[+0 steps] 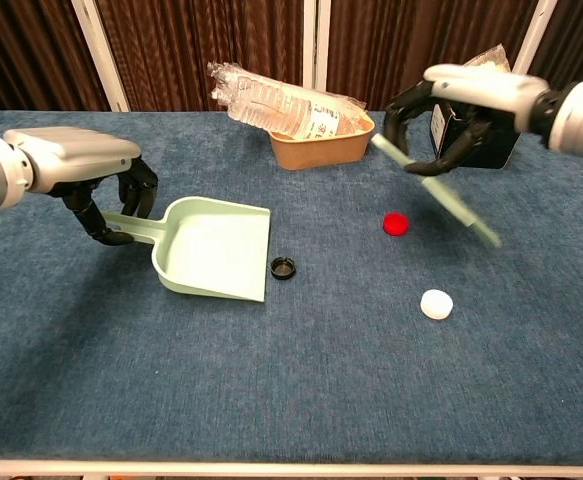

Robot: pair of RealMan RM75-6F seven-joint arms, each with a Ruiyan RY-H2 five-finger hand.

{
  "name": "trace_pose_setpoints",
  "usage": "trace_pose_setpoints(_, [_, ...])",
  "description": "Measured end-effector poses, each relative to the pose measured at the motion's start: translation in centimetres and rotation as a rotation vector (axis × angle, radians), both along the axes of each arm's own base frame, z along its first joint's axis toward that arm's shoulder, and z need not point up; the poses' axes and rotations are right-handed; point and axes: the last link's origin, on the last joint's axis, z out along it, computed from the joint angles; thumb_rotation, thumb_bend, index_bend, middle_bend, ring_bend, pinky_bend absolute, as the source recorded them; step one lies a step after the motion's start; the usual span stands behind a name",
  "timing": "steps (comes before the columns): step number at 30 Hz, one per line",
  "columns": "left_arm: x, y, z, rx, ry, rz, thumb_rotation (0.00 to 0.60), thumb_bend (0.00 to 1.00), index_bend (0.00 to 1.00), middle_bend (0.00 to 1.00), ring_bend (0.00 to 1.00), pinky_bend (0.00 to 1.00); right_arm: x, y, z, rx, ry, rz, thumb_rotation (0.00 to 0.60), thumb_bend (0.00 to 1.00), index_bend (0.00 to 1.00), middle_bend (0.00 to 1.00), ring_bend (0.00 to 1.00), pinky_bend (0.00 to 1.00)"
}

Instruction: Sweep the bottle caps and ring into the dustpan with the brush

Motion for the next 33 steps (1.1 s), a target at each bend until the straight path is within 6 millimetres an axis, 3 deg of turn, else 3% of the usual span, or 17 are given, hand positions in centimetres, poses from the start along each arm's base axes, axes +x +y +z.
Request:
trace_pose_setpoints(7, [0.3, 0.3, -0.3, -0.035, 0.002, 0.021, 0.6, 0.37, 0.52, 0.53, 0.36, 0.17, 1.0, 0.2, -2.7, 0.053, -0.075, 0.031, 0.6, 0.46, 0.7, 0.64, 0.27, 0.06])
trace_pose_setpoints(21, [1.7, 0.0, -1.2, -0.058, -0.023, 0.006, 0.6, 0.37, 0.52, 0.53, 0.36, 0.17, 4.1, 2.9, -5.5, 0.192, -0.351, 0.065, 0.6, 0.47, 0.71, 0.65, 0.27, 0.08])
trace_pose_setpoints(26, [2.3, -0.1, -1.3, -0.061, -0.025, -0.009, 0.6, 0.37, 0.52, 0.53, 0.36, 0.17, 4.2, 4.4, -4.5, 0.21, -0.462, 0.064, 0.6, 0.48, 0.71, 0.65, 0.27, 0.08])
trace_pose_setpoints(33, [3.2, -0.3, -1.6, -0.067, -0.022, -0.035, 0.6, 0.37, 0.52, 0.53, 0.36, 0.17, 1.6, 6.3, -0.9, 0.141, -0.459, 0.053, 0.6, 0.53, 0.71, 0.65, 0.27, 0.08])
